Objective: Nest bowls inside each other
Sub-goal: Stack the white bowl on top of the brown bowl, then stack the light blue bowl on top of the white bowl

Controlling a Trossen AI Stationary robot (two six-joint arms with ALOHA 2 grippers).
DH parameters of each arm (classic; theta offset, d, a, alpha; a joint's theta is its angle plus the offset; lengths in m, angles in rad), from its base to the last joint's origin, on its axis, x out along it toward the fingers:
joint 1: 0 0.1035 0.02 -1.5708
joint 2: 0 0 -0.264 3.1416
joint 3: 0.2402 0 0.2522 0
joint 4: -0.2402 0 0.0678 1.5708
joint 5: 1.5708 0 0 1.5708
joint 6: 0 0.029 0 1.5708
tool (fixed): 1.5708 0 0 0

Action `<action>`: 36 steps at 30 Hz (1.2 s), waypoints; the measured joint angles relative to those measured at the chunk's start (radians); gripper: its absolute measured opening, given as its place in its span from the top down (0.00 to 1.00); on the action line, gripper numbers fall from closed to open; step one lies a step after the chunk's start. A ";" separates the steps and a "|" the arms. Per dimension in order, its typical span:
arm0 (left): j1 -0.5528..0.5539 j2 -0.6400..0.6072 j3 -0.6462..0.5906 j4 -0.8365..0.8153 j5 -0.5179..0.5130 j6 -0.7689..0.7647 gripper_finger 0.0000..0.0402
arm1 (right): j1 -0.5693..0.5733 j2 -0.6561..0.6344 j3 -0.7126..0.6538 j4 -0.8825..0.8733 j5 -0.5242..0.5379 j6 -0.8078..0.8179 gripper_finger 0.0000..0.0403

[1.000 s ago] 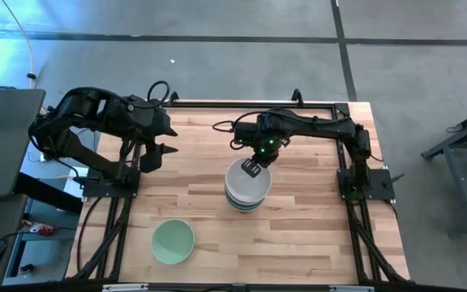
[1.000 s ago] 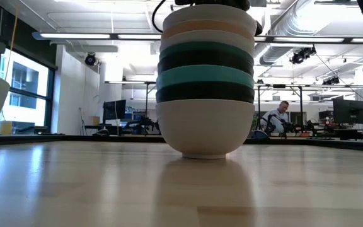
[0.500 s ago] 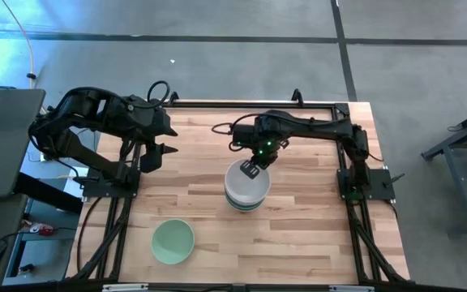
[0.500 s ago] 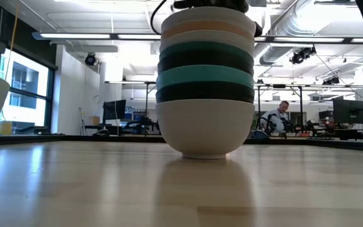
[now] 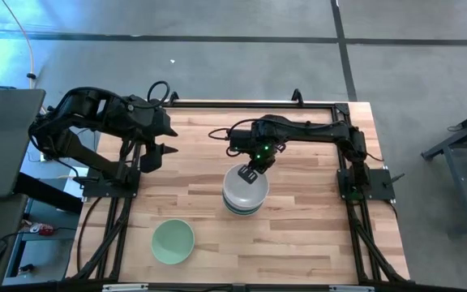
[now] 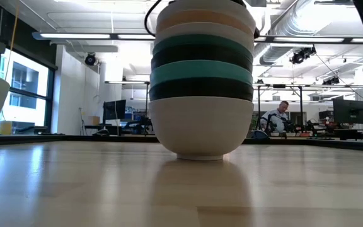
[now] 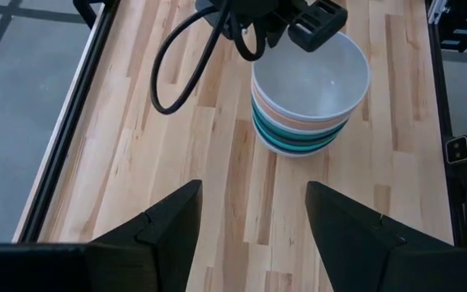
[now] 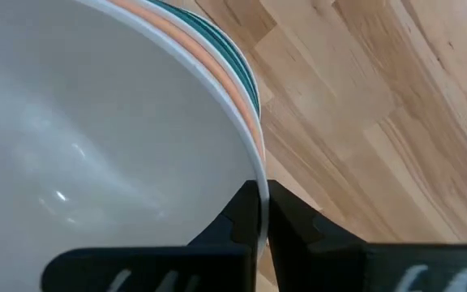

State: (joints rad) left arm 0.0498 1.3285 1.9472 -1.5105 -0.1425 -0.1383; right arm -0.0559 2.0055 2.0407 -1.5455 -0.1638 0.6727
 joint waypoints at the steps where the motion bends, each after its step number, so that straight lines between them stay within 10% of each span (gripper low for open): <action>1: 0.000 0.000 0.000 0.000 0.000 0.000 0.47 | 0.000 -0.002 0.000 0.001 0.003 0.000 0.97; 19: 0.000 -0.001 -0.026 -0.008 0.020 -0.008 0.47 | 0.000 -0.057 0.000 0.049 -0.014 -0.024 0.69; 36: -0.045 -0.001 -0.503 0.068 0.408 0.033 0.47 | 0.071 -0.196 0.311 0.081 0.251 -0.341 0.60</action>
State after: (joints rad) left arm 0.0046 1.3279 1.4437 -1.4427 0.2658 -0.1051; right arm 0.0154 1.8097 2.3519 -1.4649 0.0872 0.3314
